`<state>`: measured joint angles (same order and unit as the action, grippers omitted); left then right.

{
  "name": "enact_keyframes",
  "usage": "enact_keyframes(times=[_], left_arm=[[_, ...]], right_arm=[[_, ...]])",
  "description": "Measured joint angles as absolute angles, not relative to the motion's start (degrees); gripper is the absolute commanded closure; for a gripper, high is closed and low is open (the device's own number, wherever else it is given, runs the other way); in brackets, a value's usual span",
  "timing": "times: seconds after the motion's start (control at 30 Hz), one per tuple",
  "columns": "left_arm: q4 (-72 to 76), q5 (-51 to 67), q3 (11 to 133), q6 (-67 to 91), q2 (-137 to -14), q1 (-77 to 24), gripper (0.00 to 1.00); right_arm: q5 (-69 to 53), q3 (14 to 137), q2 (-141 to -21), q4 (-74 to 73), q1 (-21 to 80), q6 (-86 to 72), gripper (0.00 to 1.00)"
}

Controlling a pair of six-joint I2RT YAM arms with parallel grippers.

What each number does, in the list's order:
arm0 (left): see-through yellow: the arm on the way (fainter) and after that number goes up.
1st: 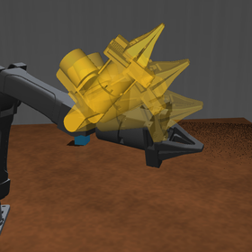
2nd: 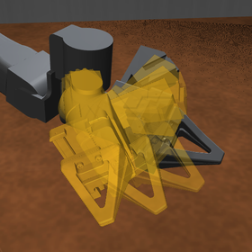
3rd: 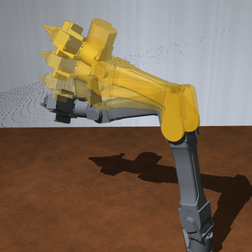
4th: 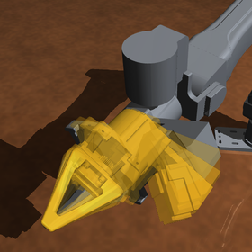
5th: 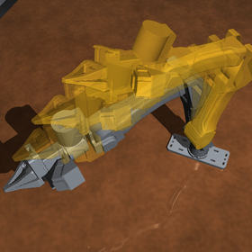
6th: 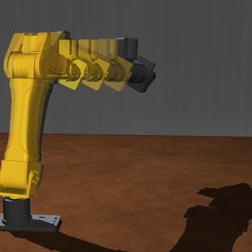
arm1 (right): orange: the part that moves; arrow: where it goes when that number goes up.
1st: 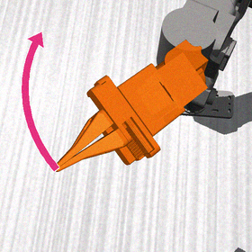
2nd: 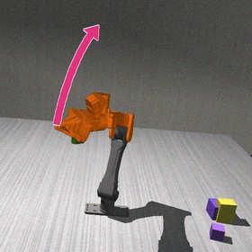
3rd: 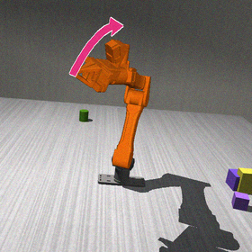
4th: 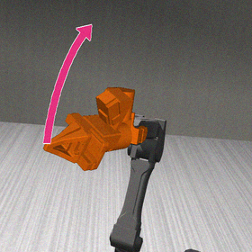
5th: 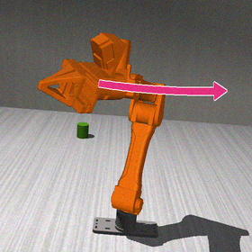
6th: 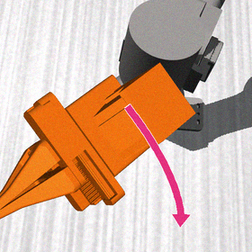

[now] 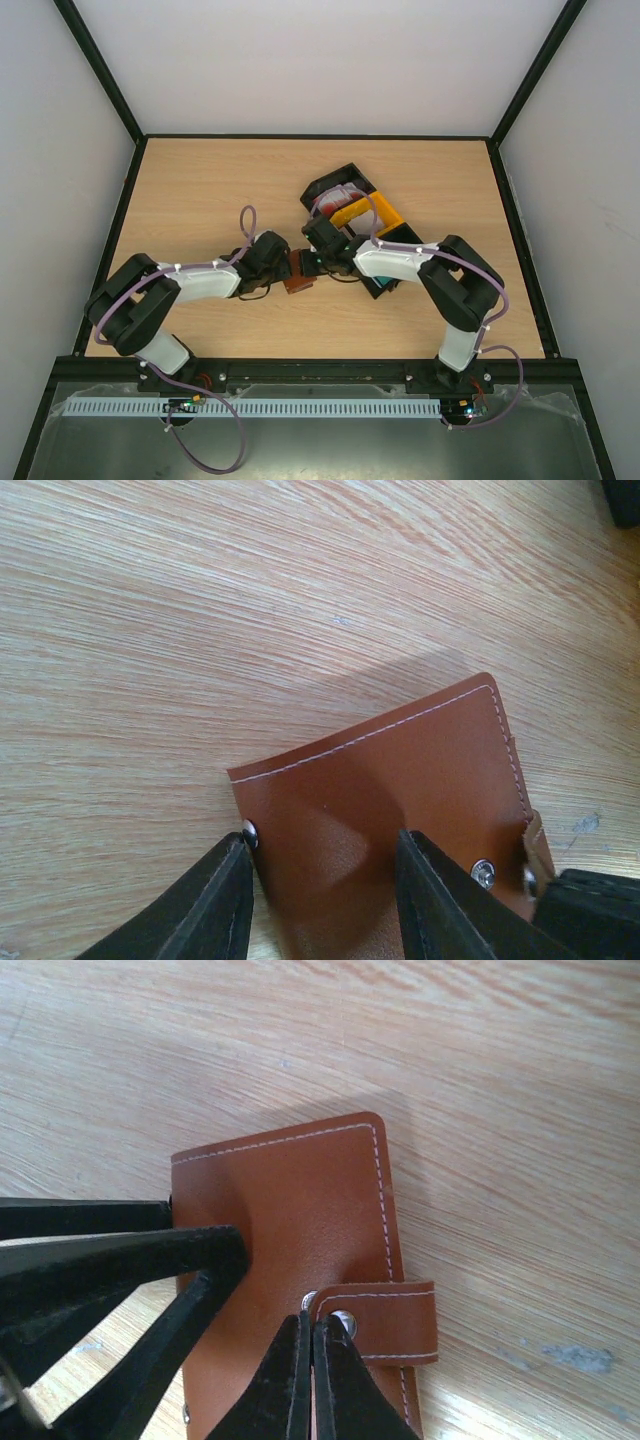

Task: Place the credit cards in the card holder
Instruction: Close the card holder at the center of the board.

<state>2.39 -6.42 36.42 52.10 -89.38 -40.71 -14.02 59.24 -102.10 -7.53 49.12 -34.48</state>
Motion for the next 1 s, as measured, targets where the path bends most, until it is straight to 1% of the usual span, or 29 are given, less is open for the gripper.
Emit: enact_keyframes(times=[0.47, 0.77, 0.8, 0.87, 0.93, 1.0], left_arm=[[2.6, -6.0, 36.3, 52.9, -89.3, -40.5, 0.59], [2.6, -6.0, 36.3, 52.9, -89.3, -40.5, 0.58], [2.6, -6.0, 36.3, 52.9, -89.3, -40.5, 0.58], [2.6, -6.0, 36.3, 53.0, -89.2, -40.5, 0.57], [2.8, -5.8, 36.2, 53.1, -89.1, -40.5, 0.56], [3.0, -5.6, 36.0, 53.2, -88.9, -40.5, 0.56]], right_arm=[[-15.2, 59.3, -104.3, -6.1, 49.1, -34.2, 0.98], [-11.1, 59.3, -103.9, -6.0, 49.1, -35.1, 0.97], [-10.6, 59.3, -103.8, -6.0, 49.1, -35.1, 0.93], [-9.8, 59.3, -103.8, -6.3, 49.1, -35.0, 0.79], [-8.9, 59.3, -103.8, -6.9, 49.1, -34.3, 0.68], [-8.4, 59.3, -103.8, -7.4, 49.1, -34.0, 0.64]])
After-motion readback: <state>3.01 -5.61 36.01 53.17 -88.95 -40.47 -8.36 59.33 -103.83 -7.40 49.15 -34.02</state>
